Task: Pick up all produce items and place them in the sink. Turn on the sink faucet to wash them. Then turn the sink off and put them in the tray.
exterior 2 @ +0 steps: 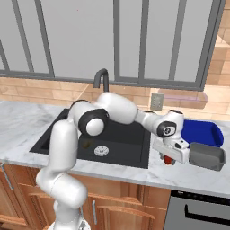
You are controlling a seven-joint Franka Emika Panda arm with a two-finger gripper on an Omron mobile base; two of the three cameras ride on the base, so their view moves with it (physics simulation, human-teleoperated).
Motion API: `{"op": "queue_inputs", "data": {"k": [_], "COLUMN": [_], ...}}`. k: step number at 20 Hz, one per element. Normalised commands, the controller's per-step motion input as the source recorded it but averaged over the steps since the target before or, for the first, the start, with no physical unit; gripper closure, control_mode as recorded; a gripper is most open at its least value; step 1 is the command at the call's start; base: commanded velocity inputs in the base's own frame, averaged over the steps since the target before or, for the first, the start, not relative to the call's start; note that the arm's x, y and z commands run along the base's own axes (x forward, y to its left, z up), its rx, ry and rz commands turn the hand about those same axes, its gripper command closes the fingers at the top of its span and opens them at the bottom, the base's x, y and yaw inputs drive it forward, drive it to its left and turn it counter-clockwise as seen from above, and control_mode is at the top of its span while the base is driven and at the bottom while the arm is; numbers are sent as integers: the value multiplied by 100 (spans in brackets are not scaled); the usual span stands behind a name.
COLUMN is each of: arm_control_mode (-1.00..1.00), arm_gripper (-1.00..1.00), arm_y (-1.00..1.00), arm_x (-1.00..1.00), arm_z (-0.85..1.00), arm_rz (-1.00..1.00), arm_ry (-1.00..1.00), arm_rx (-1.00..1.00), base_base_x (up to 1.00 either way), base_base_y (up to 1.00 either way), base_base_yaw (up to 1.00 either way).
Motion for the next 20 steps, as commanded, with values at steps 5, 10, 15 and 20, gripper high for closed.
{"op": "queue_inputs", "data": {"k": [5, 10, 15, 20], "arm_control_mode": [-100, -100, -100, -100], "arm_gripper": [100, 100, 100, 100], "arm_y": [5, 19, 44, 55], "arm_x": [-7, -6, -19, -18], "arm_z": [27, 68, 80, 53], "arm_rz": [0, 0, 0, 0], "arm_ry": [0, -6, -4, 0], "arm_rx": [3, 1, 0, 0], "base_base_x": [0, 0, 0, 0], "base_base_y": [0, 0, 0, 0], "base_base_yaw": [0, 0, 0, 0]}}
